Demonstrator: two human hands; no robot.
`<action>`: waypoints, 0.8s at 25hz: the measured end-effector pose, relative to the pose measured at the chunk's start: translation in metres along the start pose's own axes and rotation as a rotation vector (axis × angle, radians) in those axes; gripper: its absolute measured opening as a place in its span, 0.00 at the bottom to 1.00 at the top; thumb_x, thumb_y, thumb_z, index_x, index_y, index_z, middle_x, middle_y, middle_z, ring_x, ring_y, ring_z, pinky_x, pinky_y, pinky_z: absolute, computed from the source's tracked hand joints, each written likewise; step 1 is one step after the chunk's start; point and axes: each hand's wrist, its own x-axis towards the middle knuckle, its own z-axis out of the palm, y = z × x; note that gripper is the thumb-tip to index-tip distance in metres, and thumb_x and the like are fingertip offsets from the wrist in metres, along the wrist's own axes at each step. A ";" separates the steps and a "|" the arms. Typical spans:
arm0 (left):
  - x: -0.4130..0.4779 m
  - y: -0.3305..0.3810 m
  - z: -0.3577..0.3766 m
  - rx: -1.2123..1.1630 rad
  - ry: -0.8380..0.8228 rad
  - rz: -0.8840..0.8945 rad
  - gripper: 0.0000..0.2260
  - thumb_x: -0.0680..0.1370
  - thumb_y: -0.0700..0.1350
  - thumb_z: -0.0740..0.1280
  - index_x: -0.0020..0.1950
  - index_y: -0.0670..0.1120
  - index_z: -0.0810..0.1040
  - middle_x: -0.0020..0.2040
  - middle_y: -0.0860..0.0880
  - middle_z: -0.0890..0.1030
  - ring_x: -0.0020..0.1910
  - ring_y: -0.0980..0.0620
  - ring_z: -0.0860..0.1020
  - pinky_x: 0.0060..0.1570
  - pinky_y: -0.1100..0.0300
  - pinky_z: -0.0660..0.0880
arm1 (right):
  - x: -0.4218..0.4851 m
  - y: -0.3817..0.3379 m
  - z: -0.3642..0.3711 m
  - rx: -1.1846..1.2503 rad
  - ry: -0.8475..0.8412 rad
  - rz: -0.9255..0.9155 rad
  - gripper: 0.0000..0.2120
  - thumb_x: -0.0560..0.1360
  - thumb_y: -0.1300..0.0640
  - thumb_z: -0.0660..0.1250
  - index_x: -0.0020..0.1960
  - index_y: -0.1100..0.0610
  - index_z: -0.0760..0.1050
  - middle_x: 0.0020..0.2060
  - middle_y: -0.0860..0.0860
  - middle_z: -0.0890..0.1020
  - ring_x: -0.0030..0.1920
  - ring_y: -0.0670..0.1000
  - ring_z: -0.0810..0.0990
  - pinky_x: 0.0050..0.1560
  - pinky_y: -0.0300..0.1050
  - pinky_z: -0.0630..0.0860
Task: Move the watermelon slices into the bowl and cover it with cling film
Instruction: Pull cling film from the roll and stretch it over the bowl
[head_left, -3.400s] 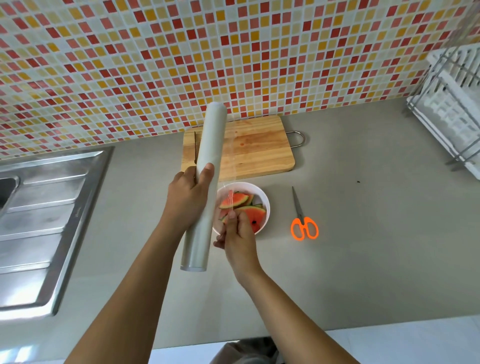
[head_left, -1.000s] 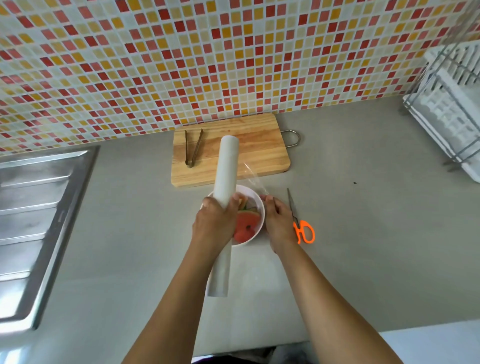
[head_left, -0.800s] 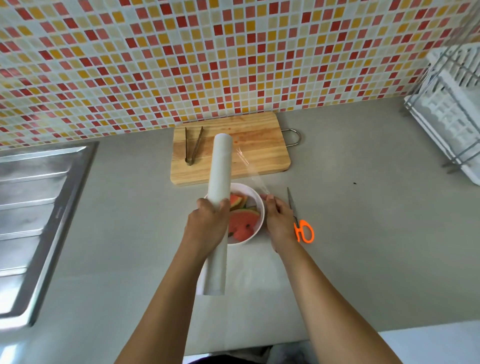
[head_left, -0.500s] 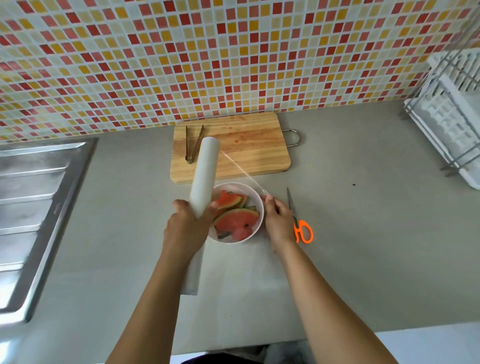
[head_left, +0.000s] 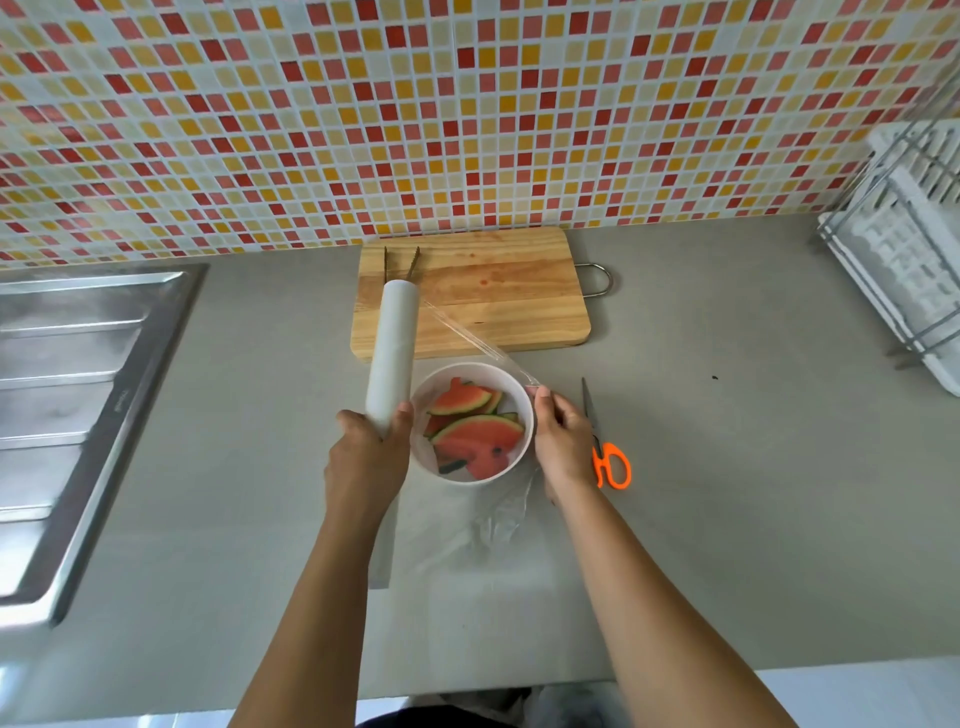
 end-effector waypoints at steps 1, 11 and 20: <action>0.001 0.000 -0.001 0.000 0.002 0.003 0.21 0.76 0.62 0.59 0.51 0.43 0.64 0.46 0.43 0.74 0.44 0.40 0.74 0.43 0.51 0.71 | 0.000 -0.001 0.001 -0.001 -0.005 -0.001 0.12 0.78 0.49 0.59 0.42 0.48 0.80 0.42 0.52 0.85 0.46 0.53 0.82 0.52 0.54 0.78; 0.018 -0.020 0.002 -0.081 -0.131 -0.092 0.31 0.79 0.64 0.47 0.58 0.37 0.71 0.51 0.41 0.74 0.48 0.43 0.70 0.47 0.53 0.66 | 0.005 -0.004 0.006 0.021 -0.034 0.167 0.16 0.77 0.49 0.60 0.35 0.51 0.78 0.19 0.42 0.73 0.22 0.43 0.68 0.22 0.36 0.63; 0.017 -0.025 0.018 -0.070 -0.122 -0.124 0.29 0.77 0.65 0.53 0.54 0.38 0.71 0.53 0.38 0.77 0.52 0.39 0.75 0.50 0.51 0.70 | 0.007 -0.004 0.010 0.083 -0.055 0.280 0.16 0.77 0.46 0.60 0.38 0.52 0.78 0.28 0.49 0.75 0.27 0.47 0.71 0.22 0.33 0.64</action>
